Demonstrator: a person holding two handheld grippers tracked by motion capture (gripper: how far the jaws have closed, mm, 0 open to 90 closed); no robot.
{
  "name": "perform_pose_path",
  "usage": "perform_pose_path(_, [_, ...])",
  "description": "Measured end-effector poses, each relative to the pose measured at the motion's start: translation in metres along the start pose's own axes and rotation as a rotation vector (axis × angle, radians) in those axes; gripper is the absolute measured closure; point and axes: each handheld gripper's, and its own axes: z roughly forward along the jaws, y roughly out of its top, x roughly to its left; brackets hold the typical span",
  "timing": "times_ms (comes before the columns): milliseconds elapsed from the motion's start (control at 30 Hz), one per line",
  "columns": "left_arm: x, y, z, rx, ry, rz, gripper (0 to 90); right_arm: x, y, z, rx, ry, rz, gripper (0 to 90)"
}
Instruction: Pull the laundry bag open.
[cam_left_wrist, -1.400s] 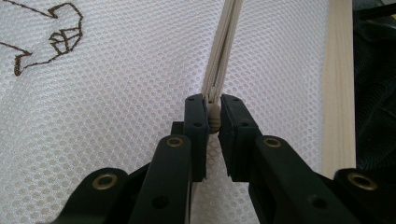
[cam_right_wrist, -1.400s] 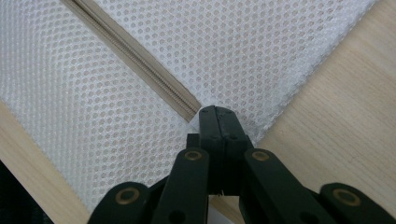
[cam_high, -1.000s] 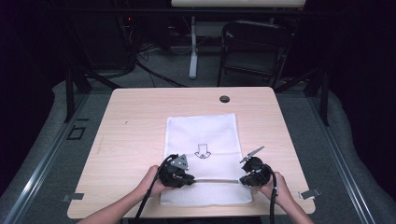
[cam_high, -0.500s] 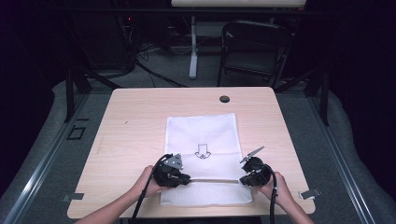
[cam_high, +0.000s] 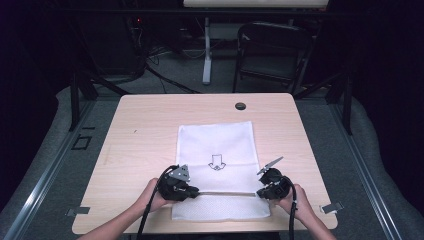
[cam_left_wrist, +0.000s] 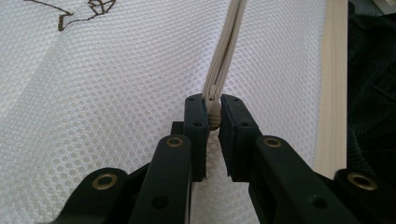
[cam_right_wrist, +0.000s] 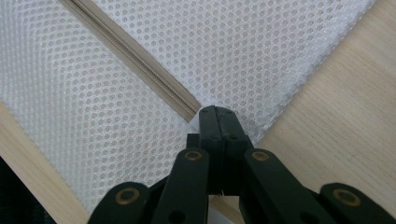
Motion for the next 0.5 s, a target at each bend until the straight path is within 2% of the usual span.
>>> perform_pose_path(200, [0.001, -0.003, -0.004, -0.01, -0.006, 0.005, 81.6, 0.0, 0.0, 0.0, 0.0, 0.0, 0.002, 90.0])
perform_pose_path(333, [0.001, -0.005, -0.007, -0.003, 0.007, 0.008, 81.6, 0.0, 0.0, 0.0, 0.001, 0.0, 0.002, 90.0])
perform_pose_path(400, [0.001, -0.008, -0.009, -0.01, 0.007, -0.009, 81.6, 0.0, 0.0, 0.0, 0.001, 0.0, 0.001, 90.0])
perform_pose_path(500, [0.001, -0.009, -0.011, -0.005, 0.012, 0.002, 81.6, 0.0, 0.0, 0.0, 0.001, -0.001, 0.001, 90.0])
